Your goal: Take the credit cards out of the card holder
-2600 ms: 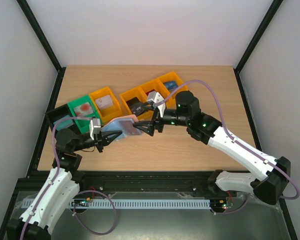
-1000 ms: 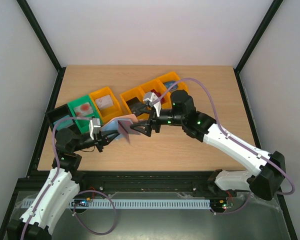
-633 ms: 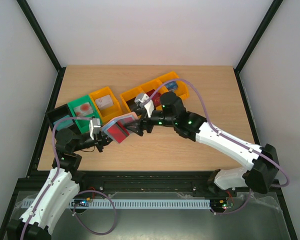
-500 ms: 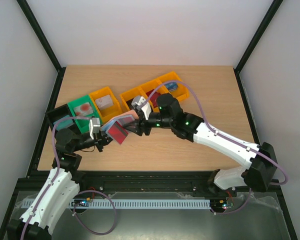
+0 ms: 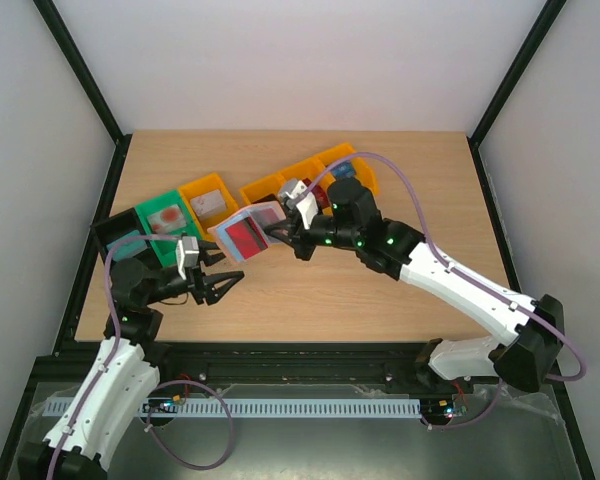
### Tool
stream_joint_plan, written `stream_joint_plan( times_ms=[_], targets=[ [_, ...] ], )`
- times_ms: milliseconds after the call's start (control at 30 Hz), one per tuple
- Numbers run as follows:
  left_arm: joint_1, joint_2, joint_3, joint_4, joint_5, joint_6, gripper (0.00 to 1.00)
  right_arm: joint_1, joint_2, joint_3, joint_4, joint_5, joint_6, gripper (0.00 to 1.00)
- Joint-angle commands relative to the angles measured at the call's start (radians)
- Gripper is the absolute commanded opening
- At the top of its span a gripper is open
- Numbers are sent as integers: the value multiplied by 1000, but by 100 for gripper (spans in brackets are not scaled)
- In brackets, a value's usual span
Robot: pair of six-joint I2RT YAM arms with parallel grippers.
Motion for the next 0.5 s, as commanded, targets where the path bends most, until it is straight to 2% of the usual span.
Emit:
stream_joint_plan(
  times_ms=[0, 100, 233, 333, 467],
  targets=[
    [14, -20, -16, -66, 67, 99, 80, -7, -27, 81, -128, 87, -52, 2],
    [15, -15, -23, -39, 29, 73, 88, -7, -19, 94, -172, 4, -95, 2],
    [16, 4, -42, 67, -81, -77, 91, -7, -56, 51, -92, -208, -107, 2],
    [16, 13, -60, 157, -74, -163, 92, -7, -75, 36, -54, -242, -102, 2],
    [15, 5, -52, 156, -12, -116, 89, -7, -61, 32, -62, -269, -110, 2]
  ],
)
